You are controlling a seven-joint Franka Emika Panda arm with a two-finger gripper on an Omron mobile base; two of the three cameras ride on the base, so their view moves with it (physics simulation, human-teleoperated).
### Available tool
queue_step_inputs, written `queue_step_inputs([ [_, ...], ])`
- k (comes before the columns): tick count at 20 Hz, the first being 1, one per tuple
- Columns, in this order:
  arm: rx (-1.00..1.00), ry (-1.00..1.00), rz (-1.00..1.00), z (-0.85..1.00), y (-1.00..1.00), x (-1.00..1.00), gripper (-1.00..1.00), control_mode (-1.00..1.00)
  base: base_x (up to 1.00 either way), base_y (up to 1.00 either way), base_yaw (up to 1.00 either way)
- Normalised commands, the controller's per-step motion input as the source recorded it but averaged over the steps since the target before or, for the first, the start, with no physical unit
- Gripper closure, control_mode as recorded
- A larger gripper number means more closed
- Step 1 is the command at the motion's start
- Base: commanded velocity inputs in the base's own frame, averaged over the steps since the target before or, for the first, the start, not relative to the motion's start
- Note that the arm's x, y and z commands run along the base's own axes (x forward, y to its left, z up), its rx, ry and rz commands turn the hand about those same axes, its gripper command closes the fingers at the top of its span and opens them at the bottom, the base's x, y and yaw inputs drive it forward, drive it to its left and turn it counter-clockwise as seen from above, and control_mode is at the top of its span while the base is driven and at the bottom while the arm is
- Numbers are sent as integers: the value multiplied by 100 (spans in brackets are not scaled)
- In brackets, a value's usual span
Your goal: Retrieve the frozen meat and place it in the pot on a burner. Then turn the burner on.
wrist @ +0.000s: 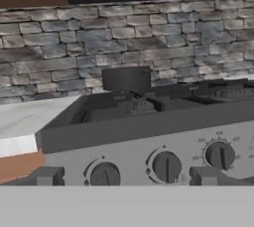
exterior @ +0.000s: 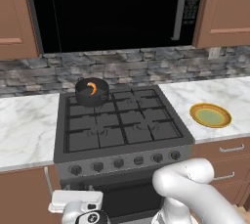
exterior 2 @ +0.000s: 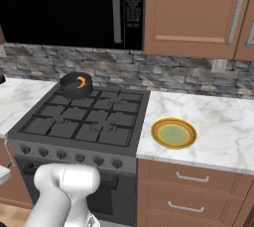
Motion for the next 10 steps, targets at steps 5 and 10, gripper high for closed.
queue_step_inputs([
  [5, 0, 6, 7, -12, 9, 0, -100, -100, 0, 0, 0],
  [10, -7, 0, 5, -9, 0, 0, -100, -100, 0, 0, 0],
])
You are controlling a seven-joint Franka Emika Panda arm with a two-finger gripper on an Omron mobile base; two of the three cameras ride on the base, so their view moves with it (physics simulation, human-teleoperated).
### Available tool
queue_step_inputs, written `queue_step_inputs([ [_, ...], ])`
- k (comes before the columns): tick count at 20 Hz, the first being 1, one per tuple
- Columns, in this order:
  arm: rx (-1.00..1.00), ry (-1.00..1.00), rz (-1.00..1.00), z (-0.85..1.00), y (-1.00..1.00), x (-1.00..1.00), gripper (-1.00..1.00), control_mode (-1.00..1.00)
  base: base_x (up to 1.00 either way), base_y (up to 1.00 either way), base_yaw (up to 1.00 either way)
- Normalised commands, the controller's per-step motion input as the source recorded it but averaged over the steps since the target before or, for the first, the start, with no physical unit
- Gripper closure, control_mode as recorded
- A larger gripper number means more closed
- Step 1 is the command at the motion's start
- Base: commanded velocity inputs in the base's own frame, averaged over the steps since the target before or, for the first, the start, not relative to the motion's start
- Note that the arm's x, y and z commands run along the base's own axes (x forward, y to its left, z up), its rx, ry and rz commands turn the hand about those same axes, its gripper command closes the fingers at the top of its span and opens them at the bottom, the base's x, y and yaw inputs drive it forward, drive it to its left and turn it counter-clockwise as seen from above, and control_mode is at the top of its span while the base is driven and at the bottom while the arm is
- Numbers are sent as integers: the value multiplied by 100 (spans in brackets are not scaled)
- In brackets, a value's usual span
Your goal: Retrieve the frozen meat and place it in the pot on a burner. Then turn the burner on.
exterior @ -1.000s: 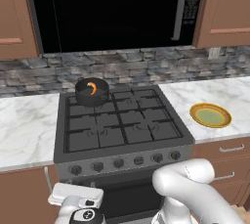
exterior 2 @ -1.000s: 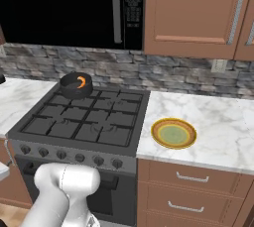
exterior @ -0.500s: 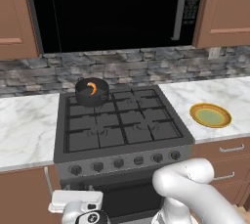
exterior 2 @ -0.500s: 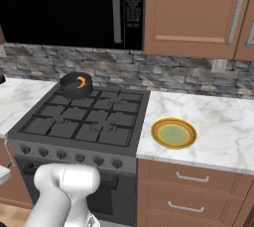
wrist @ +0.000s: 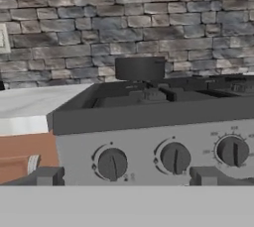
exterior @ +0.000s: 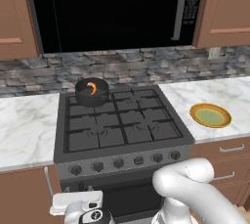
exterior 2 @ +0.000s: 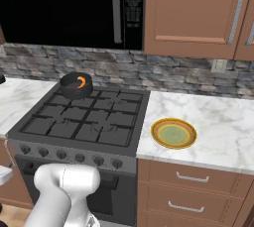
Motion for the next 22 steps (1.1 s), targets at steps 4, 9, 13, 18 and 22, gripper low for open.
queue_step_inputs([
  [4, -9, -1, 2, -12, 0, 4, -100, -100, 0, 0, 0],
  [9, -6, 0, 0, 0, 6, 7, -100, -100, 0, 0, 0],
  [13, -3, 0, 0, 0, 14, 15, -100, -100, 0, 0, 0],
  [18, 0, 0, -2, -3, 14, 16, -100, -100, 0, 0, 0],
  [22, 0, 0, -1, -12, 1, 14, -100, -100, 0, 0, 0],
])
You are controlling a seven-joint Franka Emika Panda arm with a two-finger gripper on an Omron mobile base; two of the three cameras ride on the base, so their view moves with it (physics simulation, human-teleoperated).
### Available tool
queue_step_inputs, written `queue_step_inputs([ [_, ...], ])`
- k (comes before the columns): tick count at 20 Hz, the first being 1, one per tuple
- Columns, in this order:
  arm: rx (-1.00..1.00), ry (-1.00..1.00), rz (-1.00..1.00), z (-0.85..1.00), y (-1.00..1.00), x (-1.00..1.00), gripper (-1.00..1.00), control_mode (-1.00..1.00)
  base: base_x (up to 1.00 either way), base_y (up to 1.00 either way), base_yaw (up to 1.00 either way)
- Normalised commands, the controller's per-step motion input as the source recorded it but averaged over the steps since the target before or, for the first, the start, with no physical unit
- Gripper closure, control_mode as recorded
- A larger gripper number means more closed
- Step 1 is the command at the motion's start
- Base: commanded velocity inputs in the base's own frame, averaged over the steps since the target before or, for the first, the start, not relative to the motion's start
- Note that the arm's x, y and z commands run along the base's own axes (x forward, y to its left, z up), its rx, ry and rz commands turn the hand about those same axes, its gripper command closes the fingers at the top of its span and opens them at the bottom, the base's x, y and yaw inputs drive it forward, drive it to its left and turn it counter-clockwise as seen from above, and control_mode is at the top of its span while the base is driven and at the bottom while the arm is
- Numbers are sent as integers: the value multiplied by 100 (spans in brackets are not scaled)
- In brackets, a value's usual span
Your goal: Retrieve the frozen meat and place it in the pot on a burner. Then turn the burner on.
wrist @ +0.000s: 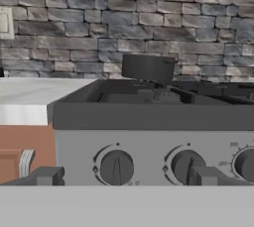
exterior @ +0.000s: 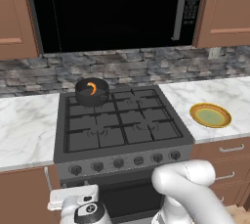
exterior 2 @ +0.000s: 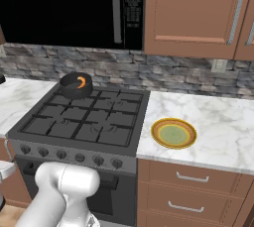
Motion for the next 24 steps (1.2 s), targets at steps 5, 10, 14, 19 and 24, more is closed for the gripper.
queue_step_inputs([
  [5, 0, 0, 0, -14, 1, 2, -100, -100, 0, 0, 0],
  [10, 0, 0, 0, -16, -4, 0, -100, -100, 0, 0, 0],
  [14, 0, 0, 0, -17, -21, 0, -100, -100, 0, 0, 0],
  [19, 0, 0, 0, -13, -20, 0, -100, -100, 0, 0, 0],
  [24, 0, 0, 0, -3, -17, 13, -100, -100, 0, 0, 0],
])
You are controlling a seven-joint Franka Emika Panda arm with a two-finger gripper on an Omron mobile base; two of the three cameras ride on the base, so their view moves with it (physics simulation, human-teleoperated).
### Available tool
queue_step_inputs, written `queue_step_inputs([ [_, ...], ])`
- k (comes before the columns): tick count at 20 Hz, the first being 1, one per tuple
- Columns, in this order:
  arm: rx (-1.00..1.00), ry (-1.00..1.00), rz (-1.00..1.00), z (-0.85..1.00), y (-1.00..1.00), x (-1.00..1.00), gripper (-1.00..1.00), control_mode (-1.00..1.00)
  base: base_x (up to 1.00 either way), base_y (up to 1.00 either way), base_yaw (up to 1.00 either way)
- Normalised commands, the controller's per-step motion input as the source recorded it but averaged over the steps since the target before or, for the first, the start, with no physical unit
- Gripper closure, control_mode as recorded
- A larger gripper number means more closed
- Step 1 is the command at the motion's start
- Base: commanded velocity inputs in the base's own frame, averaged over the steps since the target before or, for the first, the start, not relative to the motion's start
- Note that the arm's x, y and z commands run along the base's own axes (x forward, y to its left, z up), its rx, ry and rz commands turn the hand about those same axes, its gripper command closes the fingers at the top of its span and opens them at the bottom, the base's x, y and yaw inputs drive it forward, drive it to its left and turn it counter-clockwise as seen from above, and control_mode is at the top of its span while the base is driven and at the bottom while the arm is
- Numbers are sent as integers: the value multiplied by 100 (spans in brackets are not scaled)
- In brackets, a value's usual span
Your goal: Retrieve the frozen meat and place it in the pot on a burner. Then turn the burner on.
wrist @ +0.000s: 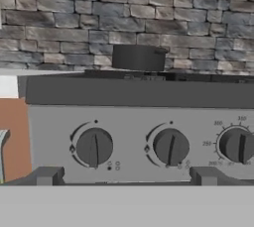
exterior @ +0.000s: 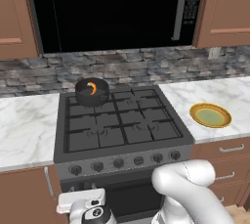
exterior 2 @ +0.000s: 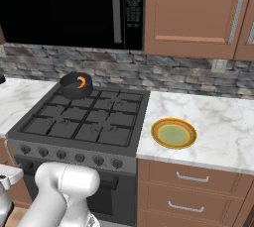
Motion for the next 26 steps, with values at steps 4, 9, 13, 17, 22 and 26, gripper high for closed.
queue_step_inputs([
  [4, 0, 0, 0, 0, -23, 35, -100, -100, 0, 0, 0],
  [9, 0, 0, 0, -3, -26, 26, -100, -100, 0, 0, 0],
  [13, 0, 0, 0, -6, -23, 13, -100, -100, 0, 0, 0],
  [17, 0, 0, 0, -6, -23, 8, -100, -100, 0, 0, 0],
  [22, 0, 0, 0, -5, -22, 11, -100, -100, 0, 0, 0],
  [26, 0, 0, 0, -2, -19, 14, -100, -100, 0, 0, 0],
])
